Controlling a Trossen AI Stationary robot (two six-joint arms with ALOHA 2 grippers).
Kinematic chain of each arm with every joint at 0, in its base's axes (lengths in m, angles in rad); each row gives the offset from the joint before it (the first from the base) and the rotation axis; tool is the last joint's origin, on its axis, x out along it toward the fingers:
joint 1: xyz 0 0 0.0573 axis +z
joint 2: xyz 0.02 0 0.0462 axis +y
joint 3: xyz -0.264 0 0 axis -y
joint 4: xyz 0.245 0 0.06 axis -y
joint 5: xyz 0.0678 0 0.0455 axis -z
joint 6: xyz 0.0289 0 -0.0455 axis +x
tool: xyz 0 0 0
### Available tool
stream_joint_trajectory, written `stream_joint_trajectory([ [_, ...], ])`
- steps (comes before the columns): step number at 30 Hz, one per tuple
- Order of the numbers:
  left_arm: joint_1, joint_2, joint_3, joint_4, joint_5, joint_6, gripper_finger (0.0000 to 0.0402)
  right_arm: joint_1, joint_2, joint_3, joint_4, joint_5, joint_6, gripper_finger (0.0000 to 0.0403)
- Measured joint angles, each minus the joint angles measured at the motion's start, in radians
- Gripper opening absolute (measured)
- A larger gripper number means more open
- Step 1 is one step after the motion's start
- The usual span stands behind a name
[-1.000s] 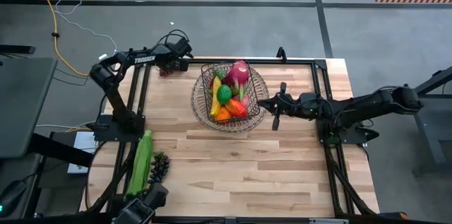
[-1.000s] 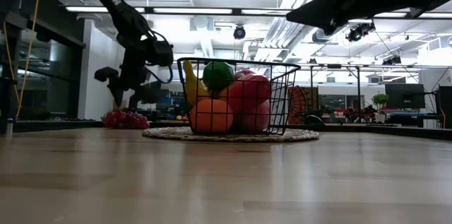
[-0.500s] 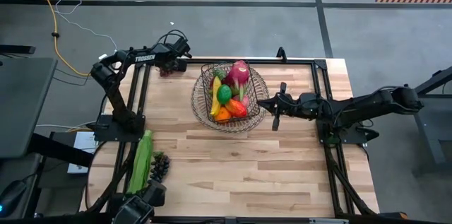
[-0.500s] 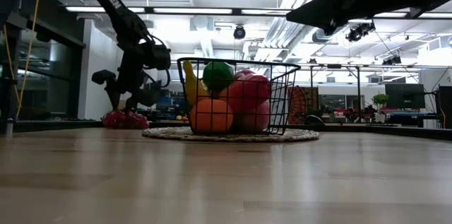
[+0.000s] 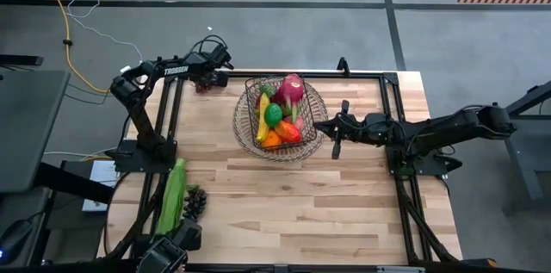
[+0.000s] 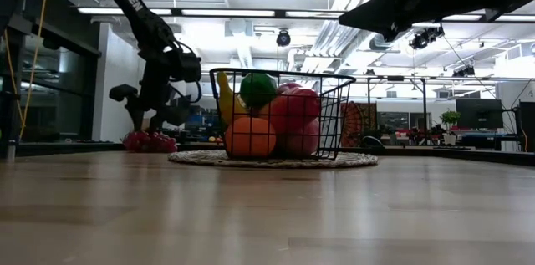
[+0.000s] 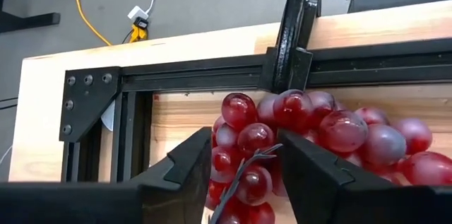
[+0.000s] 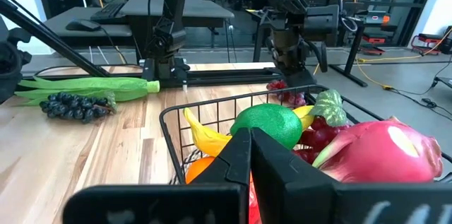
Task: Build produce basket
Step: Put the top purple grapes into the black wire basket
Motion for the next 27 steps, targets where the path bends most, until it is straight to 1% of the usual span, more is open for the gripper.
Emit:
stream_joint_trajectory([
  [3, 0.0, 0.0, 0.0, 0.003, 0.001, 0.0, 0.0122, 0.0, 0.0, 0.0, 0.0, 0.0, 0.0, 0.0],
  [11, 0.0, 0.0, 0.0, 0.003, 0.007, 0.008, 0.0017, 0.0, 0.0, 0.0, 0.0, 0.0, 0.0, 0.0],
  [12, 0.0, 0.0, 0.0, 0.004, 0.007, 0.013, 0.0009, 0.0, 0.0, 0.0, 0.0, 0.0, 0.0, 0.0],
  [14, 0.0, 0.0, 0.0, 0.004, 0.007, 0.015, 0.0006, 0.0, 0.0, 0.0, 0.0, 0.0, 0.0, 0.0],
  [18, 0.0, 0.0, 0.0, 0.004, 0.006, 0.015, 0.0013, 0.0, 0.0, 0.0, 0.0, 0.0, 0.0, 0.0],
  [22, 0.0, 0.0, 0.0, 0.004, 0.006, 0.025, 0.0003, 0.0, 0.0, 0.0, 0.0, 0.0, 0.0, 0.0],
  [27, -0.002, -0.005, 0.0, 0.004, 0.006, 0.052, 0.0002, 0.0, 0.0, 0.0, 0.0, 0.0, 0.0, 0.0],
])
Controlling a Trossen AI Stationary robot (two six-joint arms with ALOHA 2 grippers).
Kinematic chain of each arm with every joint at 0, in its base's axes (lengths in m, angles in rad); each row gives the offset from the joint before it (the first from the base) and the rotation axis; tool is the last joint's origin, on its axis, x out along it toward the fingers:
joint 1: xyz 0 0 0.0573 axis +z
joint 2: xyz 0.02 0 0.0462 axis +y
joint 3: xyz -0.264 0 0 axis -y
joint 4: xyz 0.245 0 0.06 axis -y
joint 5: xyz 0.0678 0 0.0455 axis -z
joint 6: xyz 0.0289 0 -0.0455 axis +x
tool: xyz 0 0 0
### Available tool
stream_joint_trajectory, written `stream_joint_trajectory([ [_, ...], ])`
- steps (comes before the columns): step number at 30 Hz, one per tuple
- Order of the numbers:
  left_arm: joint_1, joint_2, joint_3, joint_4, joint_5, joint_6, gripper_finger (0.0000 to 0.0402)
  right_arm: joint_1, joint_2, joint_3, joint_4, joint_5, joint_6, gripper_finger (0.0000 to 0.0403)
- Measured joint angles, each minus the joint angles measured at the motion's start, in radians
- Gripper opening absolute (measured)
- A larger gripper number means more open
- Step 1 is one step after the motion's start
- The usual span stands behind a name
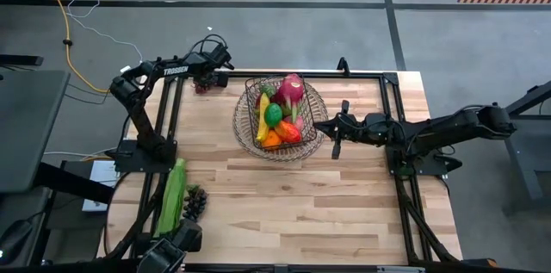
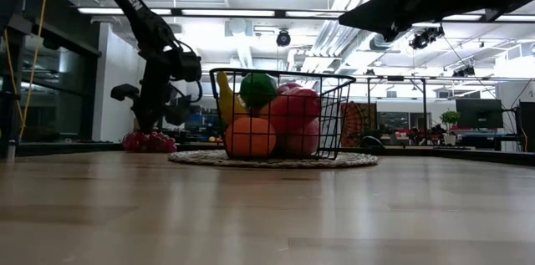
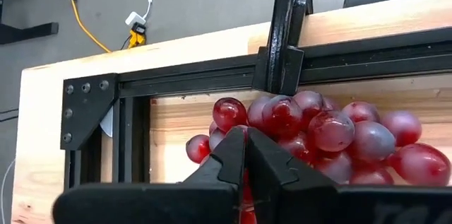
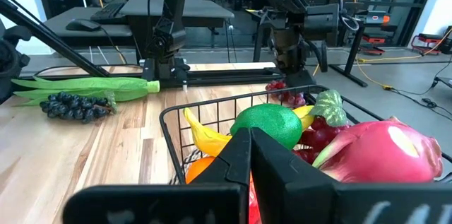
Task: Build produce basket
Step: Put the top purple grapes into the black wire basket
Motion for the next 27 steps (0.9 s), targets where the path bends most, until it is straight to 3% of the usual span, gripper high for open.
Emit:
stream_joint_trajectory([
  [10, -0.014, -0.116, 0.0, 0.007, -0.003, 0.019, 0.0001, 0.0, 0.0, 0.0, 0.0, 0.0, 0.0, 0.0],
  [27, -0.094, -0.427, 0.001, 0.026, 0.017, 0.093, 0.0, 0.0, 0.0, 0.0, 0.0, 0.0, 0.0, 0.0],
])
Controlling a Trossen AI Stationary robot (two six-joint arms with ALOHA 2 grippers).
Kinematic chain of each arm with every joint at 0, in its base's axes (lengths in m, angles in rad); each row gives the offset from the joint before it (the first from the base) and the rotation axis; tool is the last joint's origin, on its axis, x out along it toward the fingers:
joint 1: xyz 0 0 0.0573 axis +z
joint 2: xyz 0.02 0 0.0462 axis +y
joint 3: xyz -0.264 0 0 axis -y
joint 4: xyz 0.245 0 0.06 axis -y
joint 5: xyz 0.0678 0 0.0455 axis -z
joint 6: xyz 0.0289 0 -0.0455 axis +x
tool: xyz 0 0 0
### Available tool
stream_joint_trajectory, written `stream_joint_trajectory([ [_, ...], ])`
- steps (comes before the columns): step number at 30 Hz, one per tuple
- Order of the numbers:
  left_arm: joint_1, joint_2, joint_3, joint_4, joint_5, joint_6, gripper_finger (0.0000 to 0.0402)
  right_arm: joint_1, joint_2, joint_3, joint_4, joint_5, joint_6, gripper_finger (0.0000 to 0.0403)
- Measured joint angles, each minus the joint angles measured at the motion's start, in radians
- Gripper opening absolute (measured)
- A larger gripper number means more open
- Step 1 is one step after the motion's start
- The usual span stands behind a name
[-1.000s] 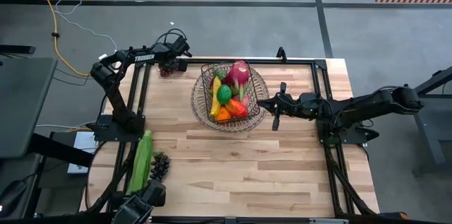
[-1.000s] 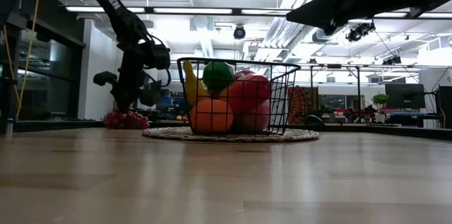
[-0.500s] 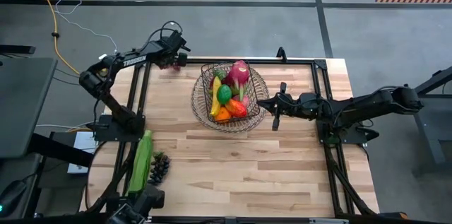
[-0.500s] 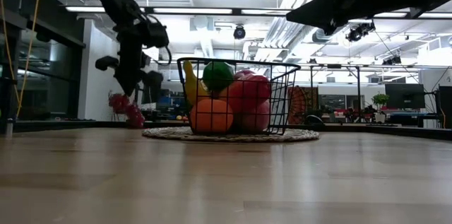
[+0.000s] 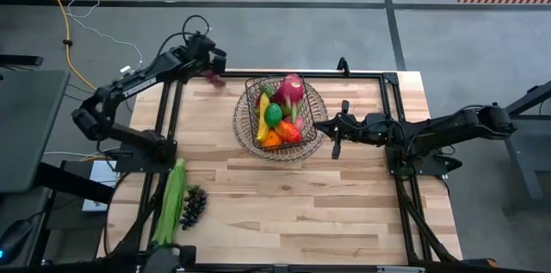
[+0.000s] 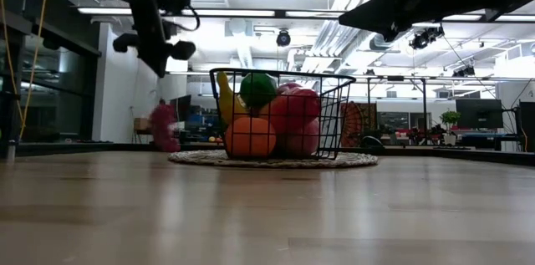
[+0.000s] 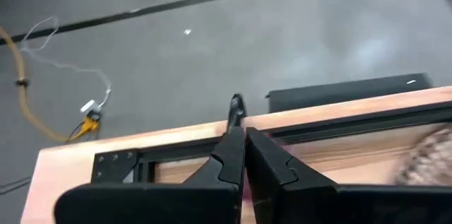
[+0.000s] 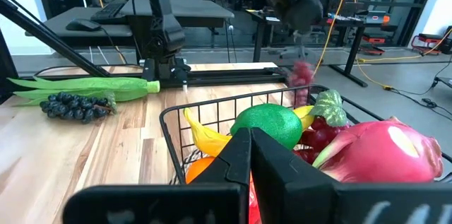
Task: Build produce basket
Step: Put the top purple grapes into the black wire basket
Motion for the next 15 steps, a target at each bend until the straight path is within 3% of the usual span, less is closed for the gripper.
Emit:
stream_joint_trajectory([
  [15, -0.084, -0.116, 0.0, 0.03, 0.016, 0.018, 0.0, 0.0, 0.0, 0.0, 0.0, 0.0, 0.007, 0.0],
])
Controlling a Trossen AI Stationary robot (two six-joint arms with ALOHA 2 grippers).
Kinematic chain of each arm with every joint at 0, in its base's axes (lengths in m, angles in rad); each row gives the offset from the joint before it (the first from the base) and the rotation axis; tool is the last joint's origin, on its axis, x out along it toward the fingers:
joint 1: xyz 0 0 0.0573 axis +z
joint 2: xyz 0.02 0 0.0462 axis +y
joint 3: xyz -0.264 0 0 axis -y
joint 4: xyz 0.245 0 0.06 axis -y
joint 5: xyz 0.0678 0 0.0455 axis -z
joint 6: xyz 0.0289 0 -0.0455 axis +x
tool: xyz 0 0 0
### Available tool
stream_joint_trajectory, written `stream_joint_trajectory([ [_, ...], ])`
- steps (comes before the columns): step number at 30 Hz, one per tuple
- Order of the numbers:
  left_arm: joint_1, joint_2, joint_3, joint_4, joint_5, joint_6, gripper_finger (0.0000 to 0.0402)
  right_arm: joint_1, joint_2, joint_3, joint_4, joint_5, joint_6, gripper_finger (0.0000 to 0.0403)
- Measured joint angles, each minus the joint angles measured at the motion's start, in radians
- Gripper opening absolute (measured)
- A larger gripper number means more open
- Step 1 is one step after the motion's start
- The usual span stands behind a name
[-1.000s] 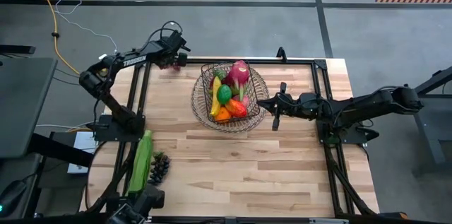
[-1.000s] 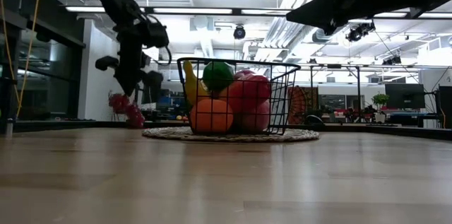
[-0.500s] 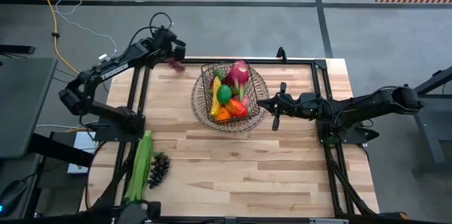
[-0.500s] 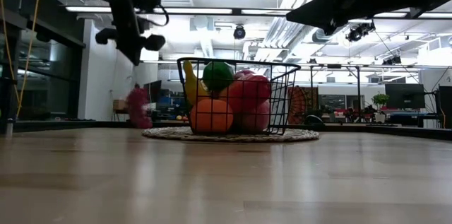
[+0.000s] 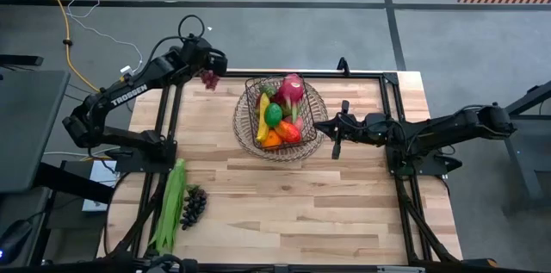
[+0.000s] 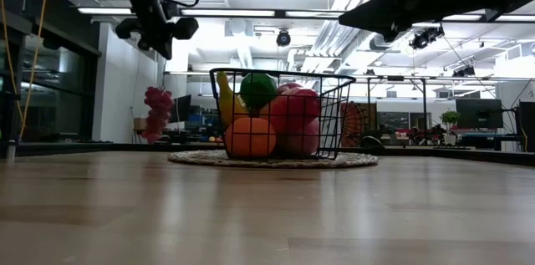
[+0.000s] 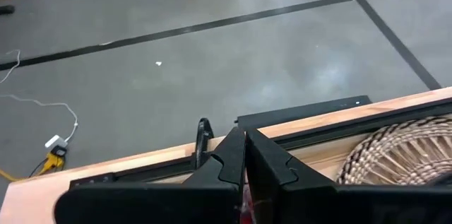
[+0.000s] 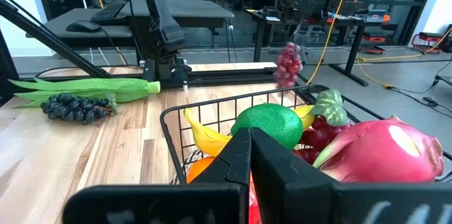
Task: Build produce basket
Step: Put the top purple grapes into the black wire basket
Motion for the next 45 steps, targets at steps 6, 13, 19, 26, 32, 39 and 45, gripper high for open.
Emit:
stream_joint_trajectory([
  [6, -0.021, 0.0, 0.0, 0.034, 0.01, 0.018, 0.0, 0.0, 0.0, 0.0, 0.0, 0.0, 0.0, 0.0],
  [13, -0.055, -0.027, 0.0, 0.13, 0.091, 0.044, 0.0, 0.0, 0.0, 0.0, 0.0, 0.0, 0.0, 0.0],
  [19, -0.115, -0.07, 0.0, 0.253, 0.122, 0.071, 0.0, 0.0, 0.0, 0.0, 0.0, 0.0, 0.0, 0.0],
  [26, -0.205, -0.093, 0.069, 0.284, 0.126, 0.094, 0.0, 0.0, 0.0, 0.0, 0.0, 0.0, 0.0, 0.0],
  [32, -0.347, -0.093, 0.165, 0.281, 0.126, 0.115, 0.0, -0.002, 0.0, 0.0, 0.0, 0.0, 0.0, 0.0],
  [39, -0.559, -0.093, 0.27, 0.283, 0.093, 0.151, 0.0, -0.002, 0.0, 0.0, 0.0, 0.0, 0.0, 0.0],
  [45, -0.746, -0.093, 0.315, 0.284, 0.023, 0.185, 0.0, -0.002, 0.0, 0.0, 0.0, 0.0, 0.0, 0.0],
])
